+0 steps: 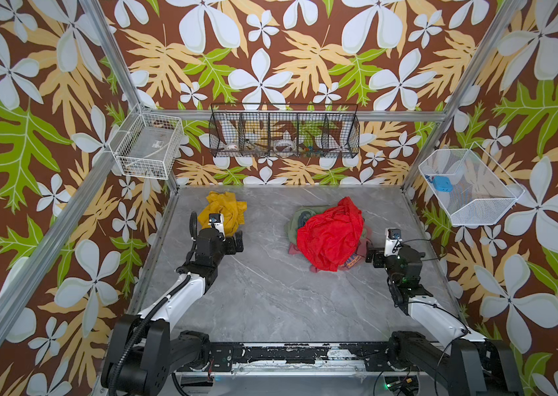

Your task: Pick out a specific cloth from the pile

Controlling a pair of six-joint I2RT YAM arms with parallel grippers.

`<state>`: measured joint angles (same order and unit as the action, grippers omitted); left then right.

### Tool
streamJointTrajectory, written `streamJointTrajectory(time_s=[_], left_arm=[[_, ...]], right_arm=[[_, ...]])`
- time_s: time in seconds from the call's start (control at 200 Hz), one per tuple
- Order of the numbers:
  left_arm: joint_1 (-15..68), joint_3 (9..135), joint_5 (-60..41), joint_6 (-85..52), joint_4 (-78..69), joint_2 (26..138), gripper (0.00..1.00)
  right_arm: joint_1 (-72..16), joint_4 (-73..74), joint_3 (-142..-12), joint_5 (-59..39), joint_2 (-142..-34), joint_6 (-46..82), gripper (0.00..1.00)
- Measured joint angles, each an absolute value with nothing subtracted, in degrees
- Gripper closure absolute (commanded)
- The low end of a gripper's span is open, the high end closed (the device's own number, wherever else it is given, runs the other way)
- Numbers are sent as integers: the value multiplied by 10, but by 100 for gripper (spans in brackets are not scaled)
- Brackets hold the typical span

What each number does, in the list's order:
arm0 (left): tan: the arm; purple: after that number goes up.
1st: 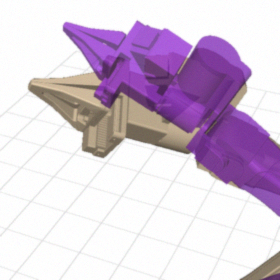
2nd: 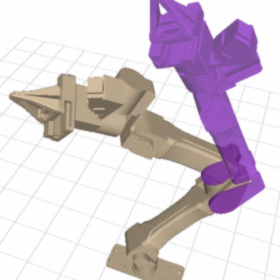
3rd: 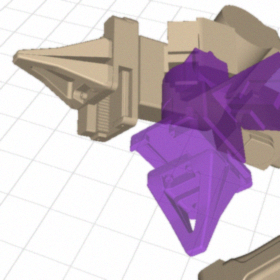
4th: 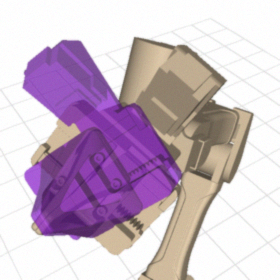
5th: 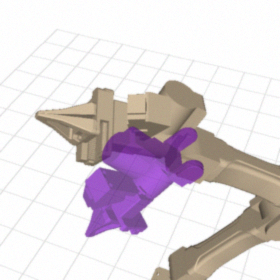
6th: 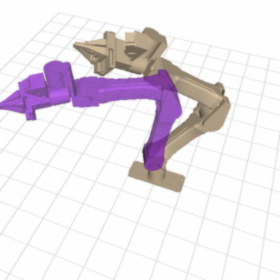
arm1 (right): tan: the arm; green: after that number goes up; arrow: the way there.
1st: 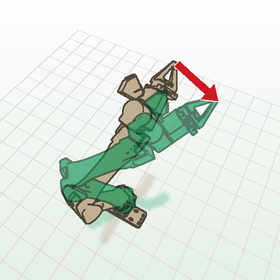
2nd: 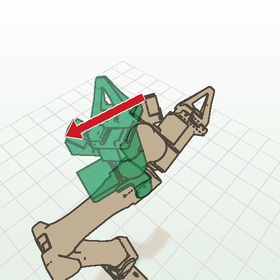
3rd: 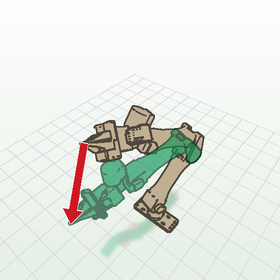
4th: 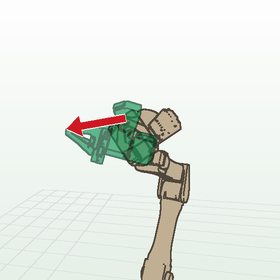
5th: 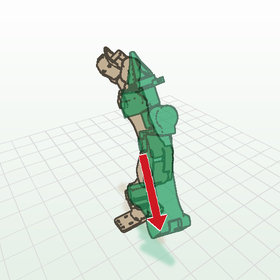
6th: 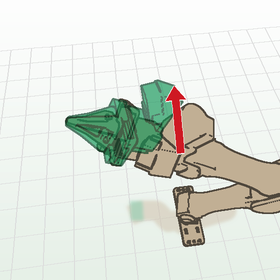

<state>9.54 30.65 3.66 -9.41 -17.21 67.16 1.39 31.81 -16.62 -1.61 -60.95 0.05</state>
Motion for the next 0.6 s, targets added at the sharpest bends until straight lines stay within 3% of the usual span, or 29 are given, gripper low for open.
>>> streamJointTrajectory(time_s=[0.335,0.601], left_arm=[[86,197,112,-107,-244,574,0],[76,151,171,-101,-294,563,0]], right_arm=[[20,436,-115,-15,-642,2,0],[21,512,-110,-10,-709,15,1]])
